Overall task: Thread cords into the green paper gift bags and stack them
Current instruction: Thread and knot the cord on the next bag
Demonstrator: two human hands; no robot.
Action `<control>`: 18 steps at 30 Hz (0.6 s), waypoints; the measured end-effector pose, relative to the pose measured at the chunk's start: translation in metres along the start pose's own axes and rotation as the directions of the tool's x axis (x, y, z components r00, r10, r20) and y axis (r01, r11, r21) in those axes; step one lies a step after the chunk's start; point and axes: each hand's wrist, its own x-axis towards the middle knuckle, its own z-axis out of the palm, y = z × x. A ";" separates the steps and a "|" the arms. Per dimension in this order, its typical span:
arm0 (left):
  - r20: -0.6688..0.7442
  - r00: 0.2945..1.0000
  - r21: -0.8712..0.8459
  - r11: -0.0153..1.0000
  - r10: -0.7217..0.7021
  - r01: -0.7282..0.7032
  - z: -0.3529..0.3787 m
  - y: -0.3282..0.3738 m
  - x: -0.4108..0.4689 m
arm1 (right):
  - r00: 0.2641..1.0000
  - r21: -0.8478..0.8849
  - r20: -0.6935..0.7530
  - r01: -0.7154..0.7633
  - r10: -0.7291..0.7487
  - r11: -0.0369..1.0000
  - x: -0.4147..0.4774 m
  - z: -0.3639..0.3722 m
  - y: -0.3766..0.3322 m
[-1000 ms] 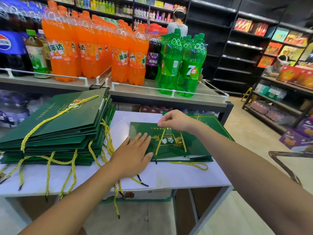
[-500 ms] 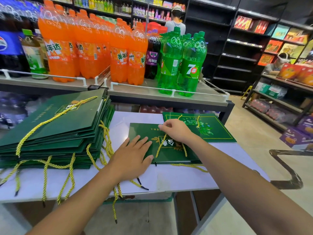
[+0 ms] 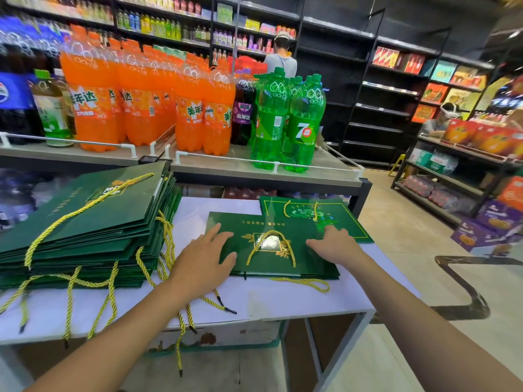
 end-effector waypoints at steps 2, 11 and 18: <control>0.007 1.000 -0.104 0.994 -0.021 0.021 -0.008 0.003 -0.001 | 1.000 0.116 0.030 -0.007 0.004 0.993 -0.005 -0.001 0.000; -0.158 0.986 -0.312 0.950 -0.051 -0.001 -0.037 0.022 0.002 | 0.998 0.543 -0.061 0.027 0.008 0.839 -0.006 -0.014 0.007; 0.014 0.993 0.159 0.981 -0.117 0.113 -0.022 0.029 -0.002 | 0.993 -0.102 -0.006 0.120 -0.121 0.988 -0.020 -0.001 0.020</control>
